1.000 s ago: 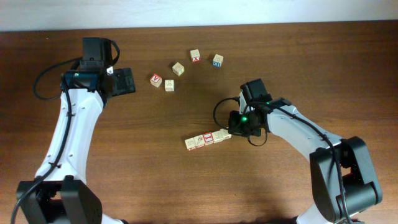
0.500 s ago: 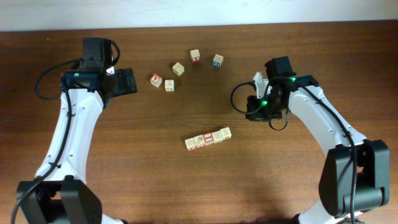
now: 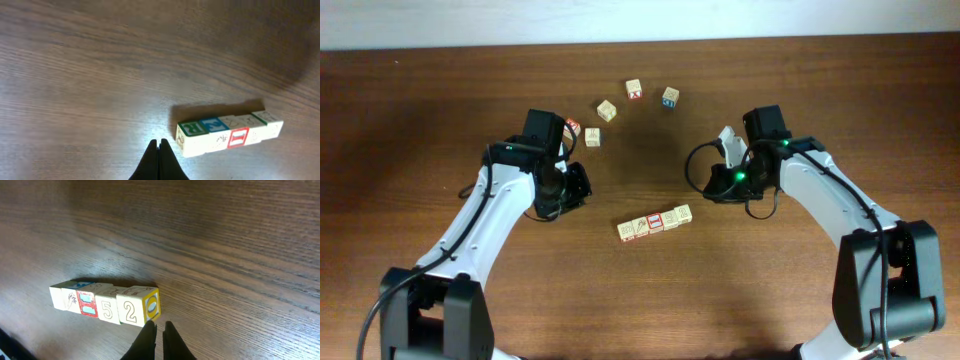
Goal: Rotate 5 blocks
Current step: 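Move the left gripper down to the left end of the row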
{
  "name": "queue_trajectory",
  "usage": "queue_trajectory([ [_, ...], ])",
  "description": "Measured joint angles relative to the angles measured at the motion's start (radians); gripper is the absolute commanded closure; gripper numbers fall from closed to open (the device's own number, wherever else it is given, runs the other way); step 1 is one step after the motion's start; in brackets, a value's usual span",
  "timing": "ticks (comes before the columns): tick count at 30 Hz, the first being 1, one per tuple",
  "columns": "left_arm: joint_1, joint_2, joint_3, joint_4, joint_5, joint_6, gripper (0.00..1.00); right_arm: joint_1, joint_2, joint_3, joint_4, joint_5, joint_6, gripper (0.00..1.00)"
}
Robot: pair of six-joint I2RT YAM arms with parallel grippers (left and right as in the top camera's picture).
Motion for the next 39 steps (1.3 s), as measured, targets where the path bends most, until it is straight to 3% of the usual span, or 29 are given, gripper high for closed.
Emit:
queue_trajectory([
  [5, 0.000, 0.000, -0.014, 0.000, -0.061, -0.002, 1.00, 0.000, 0.000, -0.002, -0.003, 0.015, 0.000, 0.91],
  [11, -0.058, 0.000, -0.221, 0.097, -0.011, 0.000, 1.00, 0.000, 0.000, -0.003, -0.033, 0.018, 0.000, 0.91],
  [14, -0.175, 0.001, -0.227, 0.163, -0.028, 0.007, 1.00, 0.002, 0.000, -0.005, -0.034, 0.018, 0.000, 0.91],
  [32, -0.177, 0.071, -0.231, 0.308, 0.084, 0.059, 1.00, 0.002, 0.000, -0.010, -0.056, 0.018, 0.000, 0.91],
  [35, -0.177, 0.071, -0.231, 0.286, 0.085, 0.031, 1.00, 0.002, -0.002, -0.115, 0.076, 0.018, 0.000, 0.91],
  [39, -0.190, 0.071, -0.233, 0.290, 0.084, -0.013, 1.00, 0.002, -0.002, -0.133, 0.096, 0.018, -0.004, 0.92],
])
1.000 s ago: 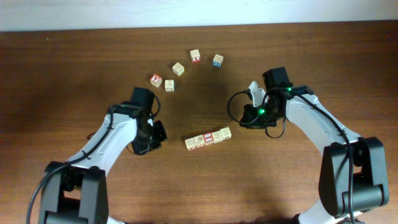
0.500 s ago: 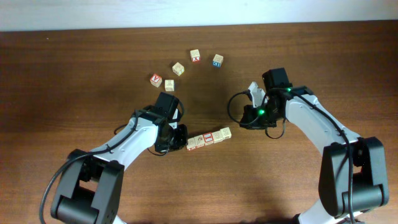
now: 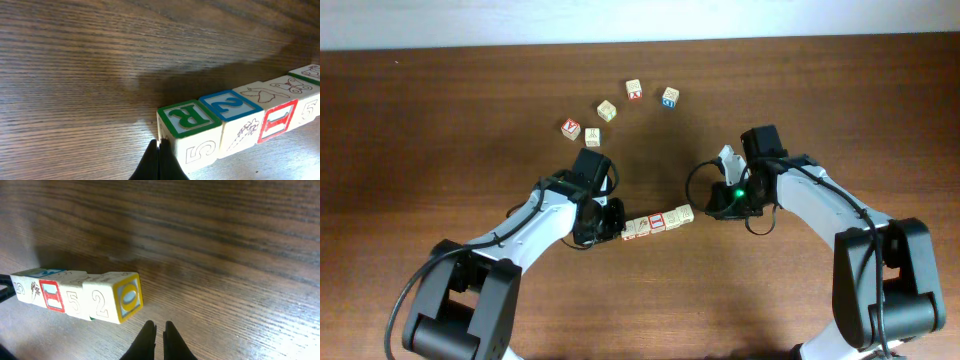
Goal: Rotate 5 blocks
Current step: 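Move the left gripper down to the left end of the row, then squeeze the block row between the left and right grippers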
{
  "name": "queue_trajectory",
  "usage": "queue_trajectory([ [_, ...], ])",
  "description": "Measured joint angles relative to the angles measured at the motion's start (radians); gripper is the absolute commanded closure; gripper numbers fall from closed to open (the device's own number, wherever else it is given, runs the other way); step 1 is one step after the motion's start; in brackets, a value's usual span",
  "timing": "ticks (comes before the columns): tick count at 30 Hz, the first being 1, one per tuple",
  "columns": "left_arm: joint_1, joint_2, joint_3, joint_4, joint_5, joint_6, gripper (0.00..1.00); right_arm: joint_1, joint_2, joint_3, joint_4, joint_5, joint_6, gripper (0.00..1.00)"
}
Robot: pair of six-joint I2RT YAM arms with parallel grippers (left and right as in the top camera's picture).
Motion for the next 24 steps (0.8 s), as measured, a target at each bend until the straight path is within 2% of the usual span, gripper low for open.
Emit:
queue_trajectory([
  [13, -0.017, 0.000, -0.001, 0.030, 0.000, 0.000, 1.00, 0.018, 0.035, 0.003, 0.029, -0.047, -0.084, 0.92],
  [16, -0.017, 0.000, -0.002, 0.031, -0.001, 0.000, 1.00, 0.017, 0.037, 0.104, 0.100, -0.037, -0.082, 0.93],
  [19, -0.017, 0.001, -0.003, 0.031, 0.000, 0.000, 1.00, 0.129, 0.120, 0.106, 0.135, 0.037, -0.019, 0.96],
  [24, -0.017, 0.002, -0.003, 0.031, 0.000, 0.000, 1.00, 0.137, 0.123, 0.107, 0.095, 0.050, 0.031, 0.96],
])
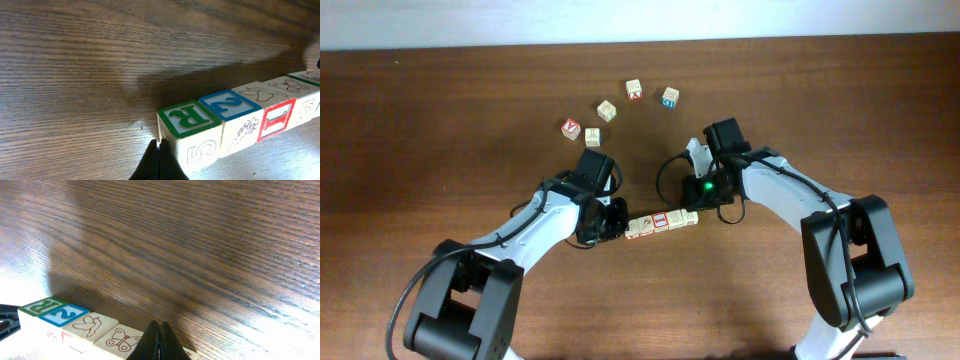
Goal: Rotate 5 blocks
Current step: 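Squeeze the block row between the left and right grippers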
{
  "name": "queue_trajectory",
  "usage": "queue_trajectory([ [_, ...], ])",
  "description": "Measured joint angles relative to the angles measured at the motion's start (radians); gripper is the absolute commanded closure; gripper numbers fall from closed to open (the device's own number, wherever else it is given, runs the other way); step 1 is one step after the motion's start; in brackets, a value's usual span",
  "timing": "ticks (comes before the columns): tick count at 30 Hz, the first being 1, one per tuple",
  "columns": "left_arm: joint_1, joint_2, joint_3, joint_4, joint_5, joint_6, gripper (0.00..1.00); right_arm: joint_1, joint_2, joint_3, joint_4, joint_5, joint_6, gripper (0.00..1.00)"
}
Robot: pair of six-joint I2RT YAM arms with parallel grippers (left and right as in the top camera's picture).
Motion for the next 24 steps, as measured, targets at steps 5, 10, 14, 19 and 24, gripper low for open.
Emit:
queue_trajectory([
  [5, 0.000, 0.000, 0.000, 0.000, 0.000, 0.000, 1.00, 0.005, 0.000, 0.022, 0.008, 0.003, -0.001, 0.95],
  [10, 0.000, 0.000, 0.000, 0.001, 0.000, 0.000, 1.00, -0.122, -0.020, 0.114, -0.245, 0.004, 0.025, 0.96],
  [14, 0.000, 0.000, 0.000, 0.002, 0.000, 0.000, 1.00, -0.118, -0.024, -0.018, -0.145, -0.011, 0.026, 0.96],
  [19, 0.000, 0.000, 0.000, 0.001, -0.001, 0.000, 1.00, -0.072, -0.024, -0.041, -0.076, -0.031, 0.014, 0.96],
  [24, 0.000, 0.000, 0.000, 0.002, 0.000, 0.000, 1.00, -0.072, -0.024, -0.041, -0.074, -0.031, 0.005, 0.96],
])
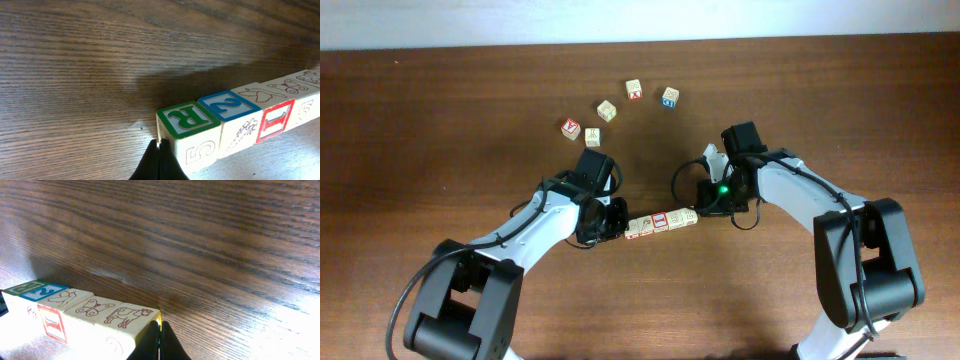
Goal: Rotate 5 blocks
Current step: 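Squeeze the block row between the left and right grippers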
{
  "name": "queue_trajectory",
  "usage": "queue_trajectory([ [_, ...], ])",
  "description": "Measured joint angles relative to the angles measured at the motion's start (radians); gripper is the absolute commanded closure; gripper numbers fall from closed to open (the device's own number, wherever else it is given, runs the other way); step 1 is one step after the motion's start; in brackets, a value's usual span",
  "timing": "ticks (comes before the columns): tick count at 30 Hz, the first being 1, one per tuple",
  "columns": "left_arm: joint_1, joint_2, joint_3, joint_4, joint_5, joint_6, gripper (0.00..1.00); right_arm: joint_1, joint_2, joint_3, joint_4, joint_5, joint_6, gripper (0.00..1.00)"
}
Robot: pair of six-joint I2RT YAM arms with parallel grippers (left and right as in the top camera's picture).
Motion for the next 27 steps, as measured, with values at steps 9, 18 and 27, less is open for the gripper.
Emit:
queue_trajectory([
  [9, 0.000, 0.000, 0.000, 0.000, 0.000, 0.000, 1.00, -0.041, 0.000, 0.000, -0.016, -0.023, -0.005, 0.96],
  [18, 0.000, 0.000, 0.000, 0.000, 0.000, 0.000, 1.00, -0.128, 0.011, 0.000, -0.024, -0.225, -0.154, 0.96],
  [27, 0.000, 0.000, 0.000, 0.000, 0.000, 0.000, 1.00, -0.132, 0.036, -0.017, -0.018, -0.278, -0.172, 0.96],
])
